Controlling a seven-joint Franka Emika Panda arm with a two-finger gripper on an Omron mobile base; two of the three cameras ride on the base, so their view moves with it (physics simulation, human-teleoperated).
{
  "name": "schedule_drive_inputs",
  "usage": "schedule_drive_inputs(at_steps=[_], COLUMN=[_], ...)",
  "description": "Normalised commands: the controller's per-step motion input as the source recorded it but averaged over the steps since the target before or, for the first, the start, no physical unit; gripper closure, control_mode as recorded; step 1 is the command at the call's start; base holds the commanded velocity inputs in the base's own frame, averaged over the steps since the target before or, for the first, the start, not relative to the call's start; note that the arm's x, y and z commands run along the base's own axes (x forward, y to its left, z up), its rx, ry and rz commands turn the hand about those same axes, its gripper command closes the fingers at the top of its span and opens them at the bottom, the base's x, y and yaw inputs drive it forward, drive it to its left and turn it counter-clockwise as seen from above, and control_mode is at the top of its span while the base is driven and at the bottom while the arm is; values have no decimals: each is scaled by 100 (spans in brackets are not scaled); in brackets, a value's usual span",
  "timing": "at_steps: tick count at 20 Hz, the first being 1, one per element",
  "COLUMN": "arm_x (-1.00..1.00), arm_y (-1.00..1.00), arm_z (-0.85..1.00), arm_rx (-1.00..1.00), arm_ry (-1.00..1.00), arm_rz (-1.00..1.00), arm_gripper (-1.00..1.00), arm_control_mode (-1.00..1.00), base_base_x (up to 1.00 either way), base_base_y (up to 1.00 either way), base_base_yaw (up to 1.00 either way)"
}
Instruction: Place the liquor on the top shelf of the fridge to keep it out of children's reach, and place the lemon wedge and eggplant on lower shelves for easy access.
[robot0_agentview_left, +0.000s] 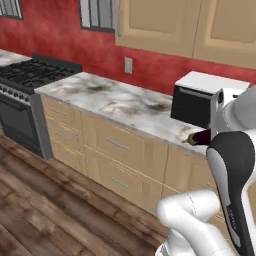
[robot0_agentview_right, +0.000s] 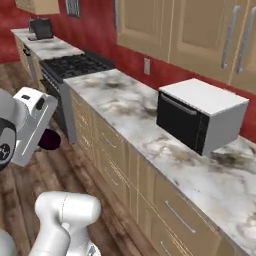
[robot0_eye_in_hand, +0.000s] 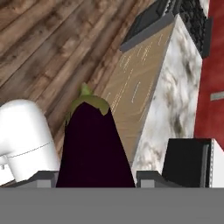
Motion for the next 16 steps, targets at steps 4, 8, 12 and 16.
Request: schedule_drive_inputs(at_steps=[4, 8, 12, 16], arm_x=[0, 0, 0, 0], arm_y=[0, 0, 0, 0], arm_z=[0, 0, 0, 0], arm_rx=[0, 0, 0, 0], arm_ry=[0, 0, 0, 0], arm_rz=[0, 0, 0, 0], arm_gripper=[100, 100, 100, 100], arm_control_mode=[100, 100, 100, 100], base_base_x=[11, 21, 29, 19], base_base_y=[52, 48, 46, 44], base_base_yaw=[78, 75, 73, 70])
